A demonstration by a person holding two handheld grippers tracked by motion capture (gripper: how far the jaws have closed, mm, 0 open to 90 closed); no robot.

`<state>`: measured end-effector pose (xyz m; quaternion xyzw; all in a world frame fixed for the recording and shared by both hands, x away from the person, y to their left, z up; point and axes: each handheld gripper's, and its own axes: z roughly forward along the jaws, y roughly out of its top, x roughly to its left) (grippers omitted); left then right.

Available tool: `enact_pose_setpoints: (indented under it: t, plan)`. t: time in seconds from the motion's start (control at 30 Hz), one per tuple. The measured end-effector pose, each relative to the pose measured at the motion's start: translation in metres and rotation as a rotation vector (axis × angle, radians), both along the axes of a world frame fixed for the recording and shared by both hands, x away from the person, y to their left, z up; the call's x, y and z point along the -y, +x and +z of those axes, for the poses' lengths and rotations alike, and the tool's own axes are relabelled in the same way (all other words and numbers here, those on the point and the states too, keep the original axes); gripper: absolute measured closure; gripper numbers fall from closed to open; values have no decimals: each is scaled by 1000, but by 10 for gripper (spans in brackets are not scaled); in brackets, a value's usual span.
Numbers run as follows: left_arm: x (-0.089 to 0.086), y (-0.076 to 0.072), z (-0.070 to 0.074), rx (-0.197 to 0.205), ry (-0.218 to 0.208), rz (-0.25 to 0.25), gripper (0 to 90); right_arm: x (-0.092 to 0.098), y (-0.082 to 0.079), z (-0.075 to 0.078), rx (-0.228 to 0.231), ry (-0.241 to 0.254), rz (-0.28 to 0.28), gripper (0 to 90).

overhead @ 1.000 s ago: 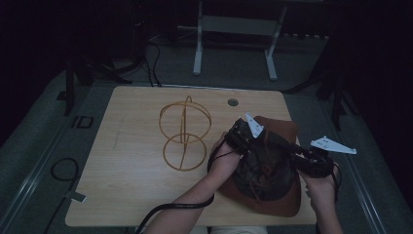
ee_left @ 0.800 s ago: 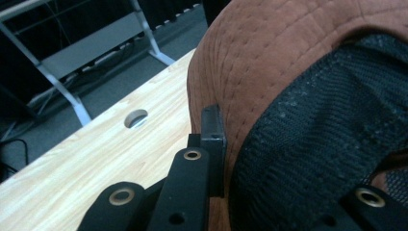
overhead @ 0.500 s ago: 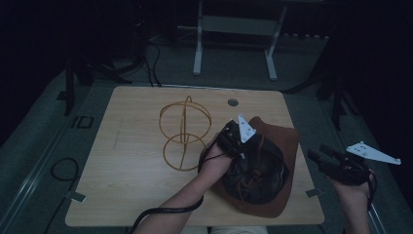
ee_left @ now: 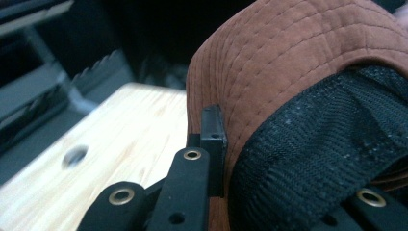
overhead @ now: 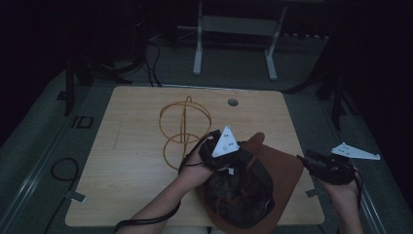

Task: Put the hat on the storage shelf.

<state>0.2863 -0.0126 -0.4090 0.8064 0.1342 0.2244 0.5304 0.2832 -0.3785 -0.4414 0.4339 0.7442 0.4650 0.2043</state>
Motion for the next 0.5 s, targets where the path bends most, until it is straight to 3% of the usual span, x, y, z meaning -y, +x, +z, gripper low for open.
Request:
enact_pose_setpoints:
  t: [0.13,0.27,0.33,0.5]
  plan:
    - [-19,-5,2,20,-45,-50,865,-17,2,0,-7,-4,58,476]
    - [-37,-12,3,70,-102,-127,864,-35,-2,3,19,33,164,484]
    - [-41,-15,2,78,-110,-124,864,-49,-5,6,34,62,233,484]
    - [-42,-16,-1,98,-141,-126,864,-86,-11,10,48,66,402,476]
